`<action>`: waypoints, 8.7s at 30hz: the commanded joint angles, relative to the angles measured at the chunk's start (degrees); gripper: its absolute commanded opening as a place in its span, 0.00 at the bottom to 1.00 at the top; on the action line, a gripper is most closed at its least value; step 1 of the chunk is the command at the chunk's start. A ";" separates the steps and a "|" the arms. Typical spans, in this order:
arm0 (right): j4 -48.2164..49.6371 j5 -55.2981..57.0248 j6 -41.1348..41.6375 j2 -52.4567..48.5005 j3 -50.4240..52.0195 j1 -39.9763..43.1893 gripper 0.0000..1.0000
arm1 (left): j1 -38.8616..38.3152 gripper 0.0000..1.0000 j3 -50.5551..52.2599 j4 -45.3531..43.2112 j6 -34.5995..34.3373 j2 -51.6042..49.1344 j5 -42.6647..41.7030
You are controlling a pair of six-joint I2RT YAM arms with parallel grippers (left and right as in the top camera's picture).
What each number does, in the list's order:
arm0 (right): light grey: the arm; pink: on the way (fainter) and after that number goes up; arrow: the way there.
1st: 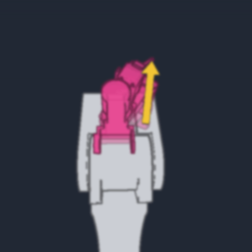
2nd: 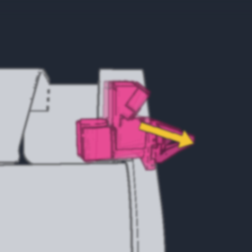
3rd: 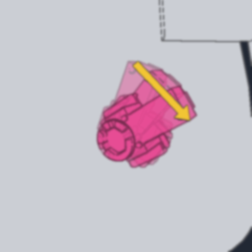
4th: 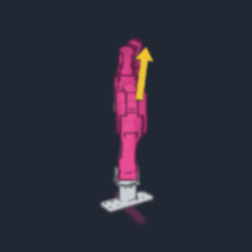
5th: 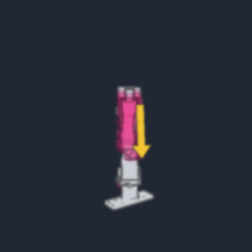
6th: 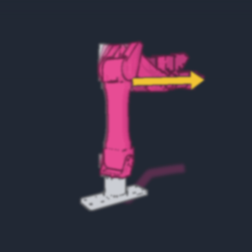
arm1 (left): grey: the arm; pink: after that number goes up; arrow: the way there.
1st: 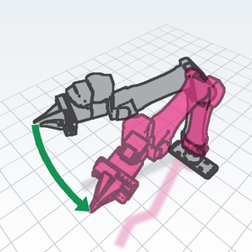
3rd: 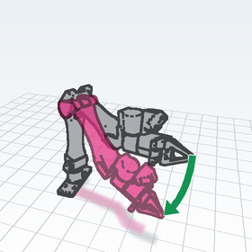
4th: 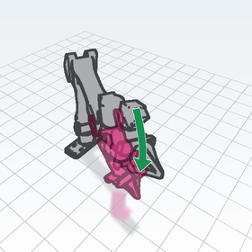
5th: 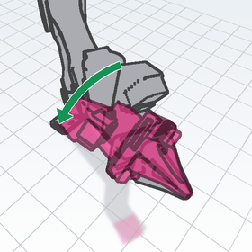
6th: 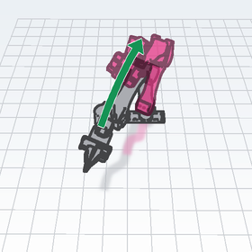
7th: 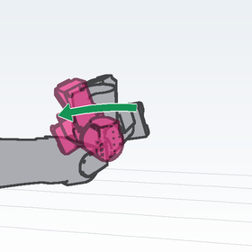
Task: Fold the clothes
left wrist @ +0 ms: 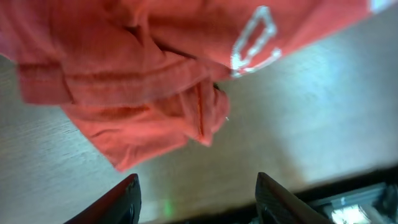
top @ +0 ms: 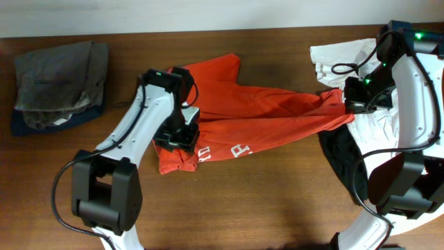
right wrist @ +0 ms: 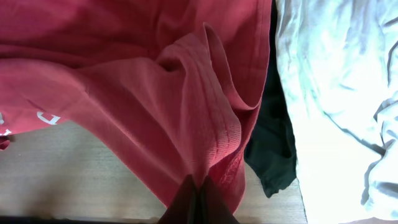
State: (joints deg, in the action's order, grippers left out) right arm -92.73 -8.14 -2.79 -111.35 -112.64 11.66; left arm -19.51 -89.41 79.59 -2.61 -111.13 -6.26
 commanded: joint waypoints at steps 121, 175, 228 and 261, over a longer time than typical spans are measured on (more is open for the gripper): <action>4.96 -0.20 7.78 35.67 38.03 0.02 0.04 | 11.98 0.01 -6.08 7.43 -1.18 14.36 7.32; 39.78 4.22 9.29 32.04 51.34 9.75 0.49 | 11.89 0.86 8.81 -32.96 -0.31 14.03 8.37; 43.80 -0.81 4.52 14.78 32.46 8.81 0.91 | 12.15 0.80 6.60 -53.64 10.82 3.91 0.44; 38.03 -2.84 2.97 14.78 31.95 8.59 0.91 | 11.32 0.71 -31.78 -27.41 39.91 -28.87 -10.03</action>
State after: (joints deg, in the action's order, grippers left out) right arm -54.48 -10.24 0.78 -96.51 -79.40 20.58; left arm -8.03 -120.60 52.47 34.81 -138.21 -15.66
